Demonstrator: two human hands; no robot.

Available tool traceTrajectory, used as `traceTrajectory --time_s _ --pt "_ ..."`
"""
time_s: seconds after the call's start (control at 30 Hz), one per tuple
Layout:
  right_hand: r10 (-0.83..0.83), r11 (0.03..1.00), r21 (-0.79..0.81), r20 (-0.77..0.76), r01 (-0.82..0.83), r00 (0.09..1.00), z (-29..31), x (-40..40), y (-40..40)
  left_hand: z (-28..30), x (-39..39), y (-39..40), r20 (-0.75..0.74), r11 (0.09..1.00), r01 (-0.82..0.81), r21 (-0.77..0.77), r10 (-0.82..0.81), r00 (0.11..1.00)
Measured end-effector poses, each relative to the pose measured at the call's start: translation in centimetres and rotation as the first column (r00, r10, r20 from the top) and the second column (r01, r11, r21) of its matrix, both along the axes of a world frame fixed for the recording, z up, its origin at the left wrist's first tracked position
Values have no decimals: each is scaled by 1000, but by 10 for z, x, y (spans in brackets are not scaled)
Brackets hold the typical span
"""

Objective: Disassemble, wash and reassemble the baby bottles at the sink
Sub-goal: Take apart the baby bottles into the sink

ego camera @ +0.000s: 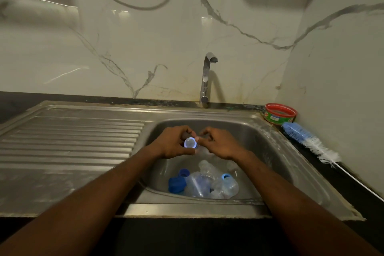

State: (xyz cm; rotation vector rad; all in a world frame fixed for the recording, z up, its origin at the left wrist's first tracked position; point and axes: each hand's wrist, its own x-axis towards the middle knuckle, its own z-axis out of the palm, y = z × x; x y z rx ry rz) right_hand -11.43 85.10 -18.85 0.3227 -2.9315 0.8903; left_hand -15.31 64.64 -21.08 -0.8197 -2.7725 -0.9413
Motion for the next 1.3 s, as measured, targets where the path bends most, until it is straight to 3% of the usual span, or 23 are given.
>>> traceTrajectory --time_s 0.07,0.2,0.37,0.6,1.1,1.3 --pt "76 973 -224 62 -60 995 3 5 -8 2 2 1 -51 999 -13 38 15 999" --pt "90 914 -403 95 -45 991 3 2 -12 4 4 0 -35 991 -12 131 17 999" --pt "87 740 -670 169 50 982 9 0 -7 8 0 1 57 960 -4 280 -13 998" --pt "120 703 -710 153 25 981 10 -1 -10 16 4 1 88 936 -36 349 6 996" --pt "82 783 -621 29 -46 996 10 0 -4 18 13 6 80 906 18 422 -58 995" --pt "83 756 -650 -17 -74 996 8 1 -8 19 15 7 64 884 -13 467 -19 998"
